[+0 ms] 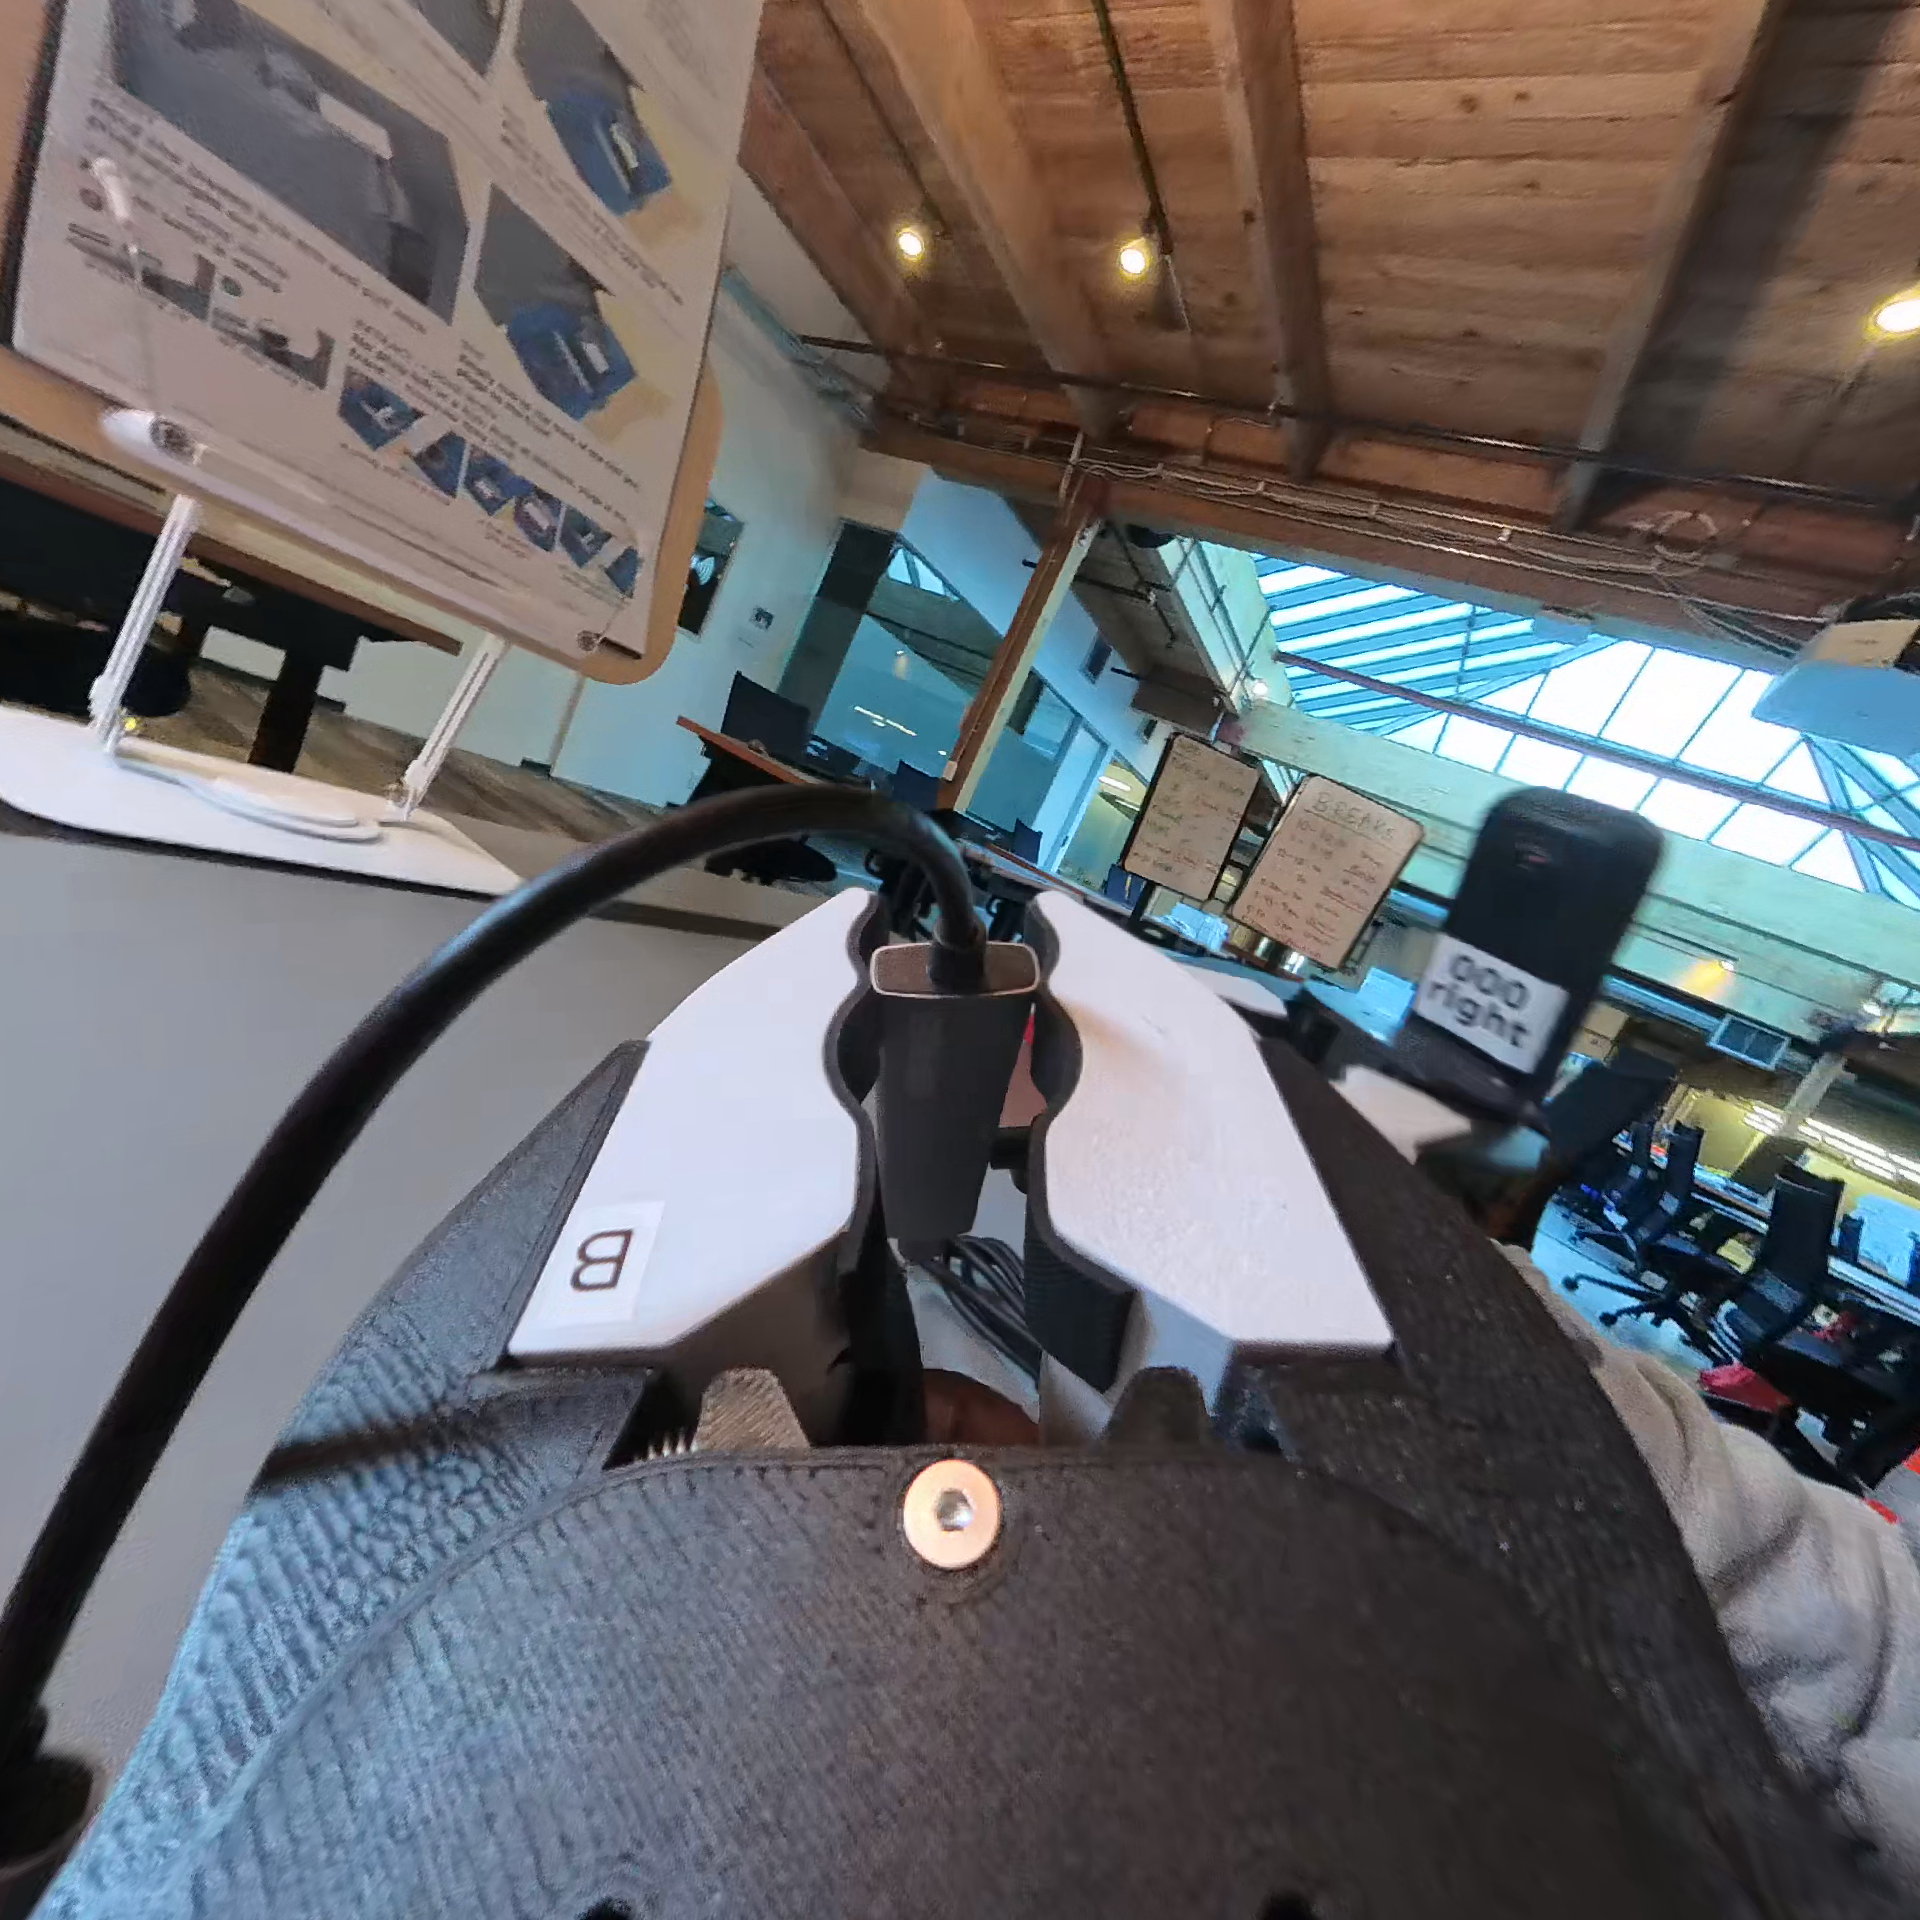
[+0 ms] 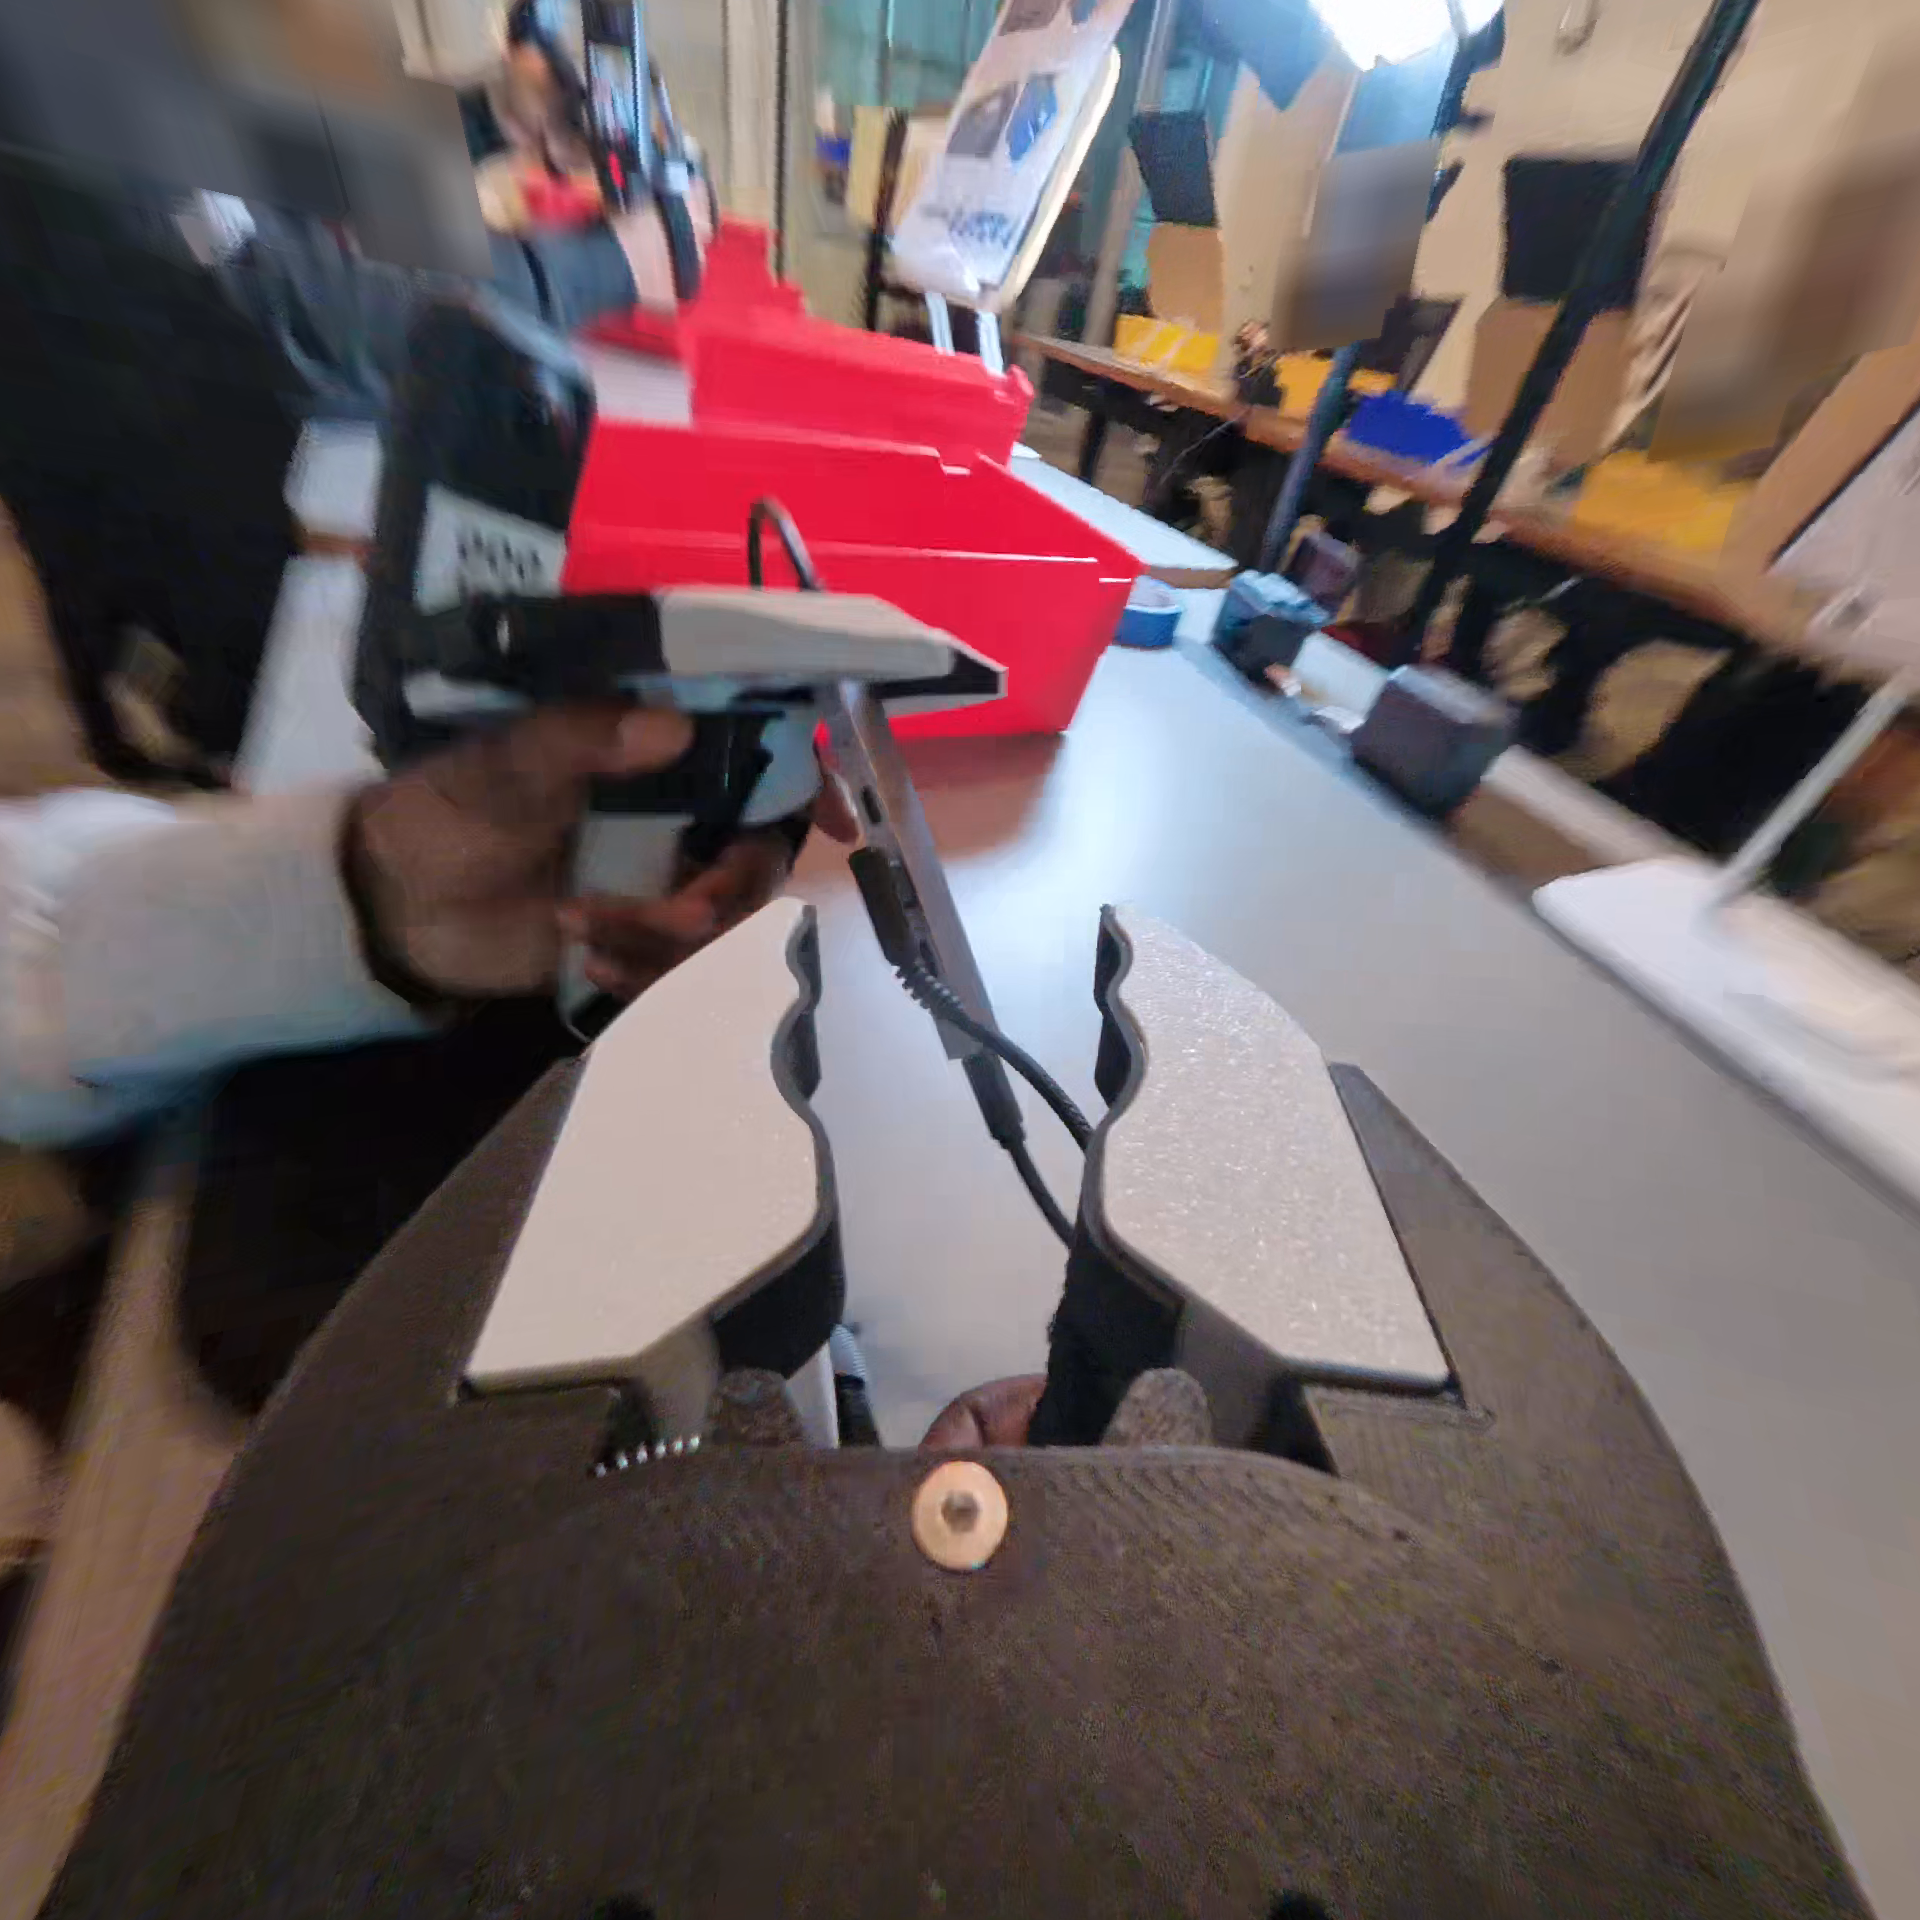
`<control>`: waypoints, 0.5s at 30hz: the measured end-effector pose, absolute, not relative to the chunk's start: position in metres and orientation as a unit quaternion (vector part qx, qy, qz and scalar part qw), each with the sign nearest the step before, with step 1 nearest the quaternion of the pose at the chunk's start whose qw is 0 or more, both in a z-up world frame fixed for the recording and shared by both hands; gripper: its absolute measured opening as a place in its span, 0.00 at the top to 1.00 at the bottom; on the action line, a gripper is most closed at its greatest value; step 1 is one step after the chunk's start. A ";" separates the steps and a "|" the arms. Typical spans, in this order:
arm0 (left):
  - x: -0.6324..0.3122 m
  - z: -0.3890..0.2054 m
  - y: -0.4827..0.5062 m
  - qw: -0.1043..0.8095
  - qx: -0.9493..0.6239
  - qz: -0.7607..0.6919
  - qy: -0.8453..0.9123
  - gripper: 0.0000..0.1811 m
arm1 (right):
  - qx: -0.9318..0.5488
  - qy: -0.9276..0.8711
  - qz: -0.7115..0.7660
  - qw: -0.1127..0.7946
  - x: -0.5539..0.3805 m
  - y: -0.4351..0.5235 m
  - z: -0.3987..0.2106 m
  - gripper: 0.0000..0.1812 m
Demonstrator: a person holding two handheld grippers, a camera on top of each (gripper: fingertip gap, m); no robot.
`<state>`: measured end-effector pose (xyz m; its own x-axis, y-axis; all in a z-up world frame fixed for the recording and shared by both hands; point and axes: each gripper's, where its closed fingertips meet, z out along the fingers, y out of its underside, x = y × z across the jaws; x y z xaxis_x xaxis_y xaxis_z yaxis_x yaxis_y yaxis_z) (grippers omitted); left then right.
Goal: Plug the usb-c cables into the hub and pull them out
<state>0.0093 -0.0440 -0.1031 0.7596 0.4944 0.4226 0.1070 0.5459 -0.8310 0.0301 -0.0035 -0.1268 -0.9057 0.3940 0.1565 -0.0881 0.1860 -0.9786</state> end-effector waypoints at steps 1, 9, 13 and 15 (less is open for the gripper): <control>0.010 -0.102 -0.043 0.816 -0.462 0.125 -0.324 0.86 | -0.069 -0.754 0.605 0.249 0.033 -0.008 -0.131 0.74; 0.023 -0.087 -0.048 0.848 -0.429 0.115 -0.289 0.85 | -0.022 -0.763 0.556 0.329 0.033 -0.033 -0.139 0.96; 0.045 -0.053 -0.075 0.907 -0.321 0.158 -0.222 0.66 | -0.189 -0.683 0.705 -0.004 0.035 -0.019 -0.101 0.96; 0.053 -0.054 -0.064 0.888 -0.370 0.200 -0.187 0.64 | -0.249 -0.601 0.740 -0.171 0.028 -0.005 -0.083 0.96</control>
<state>0.0532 -0.0640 -0.0543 0.8495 0.4942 0.1848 -0.2171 0.6466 -0.7313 0.0284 -0.0052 -0.0833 -0.8178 0.0463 -0.5736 0.5521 -0.2180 -0.8048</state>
